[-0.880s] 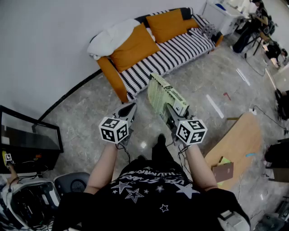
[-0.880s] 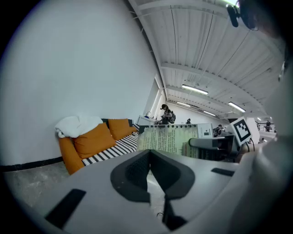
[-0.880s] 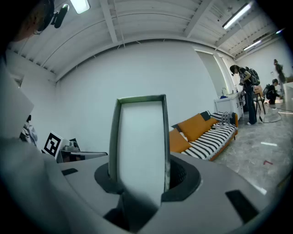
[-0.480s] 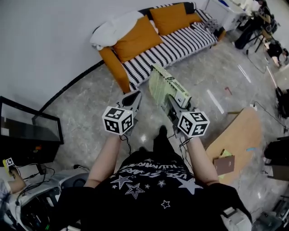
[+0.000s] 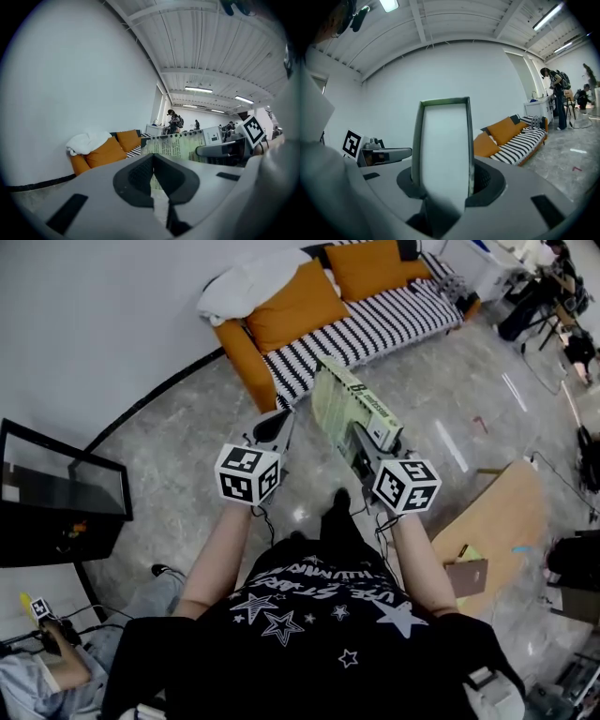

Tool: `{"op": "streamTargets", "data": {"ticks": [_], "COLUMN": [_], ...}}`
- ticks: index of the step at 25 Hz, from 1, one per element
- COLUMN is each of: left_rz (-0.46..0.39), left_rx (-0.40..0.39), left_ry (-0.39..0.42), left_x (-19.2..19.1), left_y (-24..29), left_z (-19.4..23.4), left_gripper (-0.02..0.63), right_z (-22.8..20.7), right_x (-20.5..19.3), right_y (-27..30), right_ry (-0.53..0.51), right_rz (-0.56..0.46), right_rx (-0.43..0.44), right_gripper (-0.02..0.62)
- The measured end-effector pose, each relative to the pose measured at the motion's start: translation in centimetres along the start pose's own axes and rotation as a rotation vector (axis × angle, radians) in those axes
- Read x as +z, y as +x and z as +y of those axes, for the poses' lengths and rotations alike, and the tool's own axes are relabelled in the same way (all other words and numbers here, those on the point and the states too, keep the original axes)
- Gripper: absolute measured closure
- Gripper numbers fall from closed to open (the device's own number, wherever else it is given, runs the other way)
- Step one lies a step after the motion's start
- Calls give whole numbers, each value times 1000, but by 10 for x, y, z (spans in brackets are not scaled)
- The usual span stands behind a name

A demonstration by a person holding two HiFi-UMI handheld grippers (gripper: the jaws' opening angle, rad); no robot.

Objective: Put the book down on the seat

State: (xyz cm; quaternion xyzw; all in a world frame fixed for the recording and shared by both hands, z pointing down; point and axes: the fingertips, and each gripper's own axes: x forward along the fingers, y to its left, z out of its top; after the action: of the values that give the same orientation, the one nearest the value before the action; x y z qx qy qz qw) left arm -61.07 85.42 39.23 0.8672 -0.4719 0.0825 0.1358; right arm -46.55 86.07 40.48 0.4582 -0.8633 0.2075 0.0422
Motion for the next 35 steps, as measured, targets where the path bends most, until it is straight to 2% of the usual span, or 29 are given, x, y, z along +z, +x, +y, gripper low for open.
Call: {"op": "streamTargets", "data": {"ticks": [10,18,22,35], "left_rz": [17,17,31,27], "left_rx": [-1,-20,-8,7], "left_ry": [6,29,20,35], "left_x": [-3,6,9,42], "left_y": [10,35,62,184], "left_z": [-4,-7,0,-3], "left_gripper": [598,598,598,598], "right_z": [-12,-40,-68,-189], "right_x": [1,-5,3,42], "right_y": [2,15,29,61], "right_ry": [6,52,100,106], "right_rz": [10,40,43,79], "right_rx": [-3,-33,-36,-38], "right_gripper": [425,425,425,425]}}
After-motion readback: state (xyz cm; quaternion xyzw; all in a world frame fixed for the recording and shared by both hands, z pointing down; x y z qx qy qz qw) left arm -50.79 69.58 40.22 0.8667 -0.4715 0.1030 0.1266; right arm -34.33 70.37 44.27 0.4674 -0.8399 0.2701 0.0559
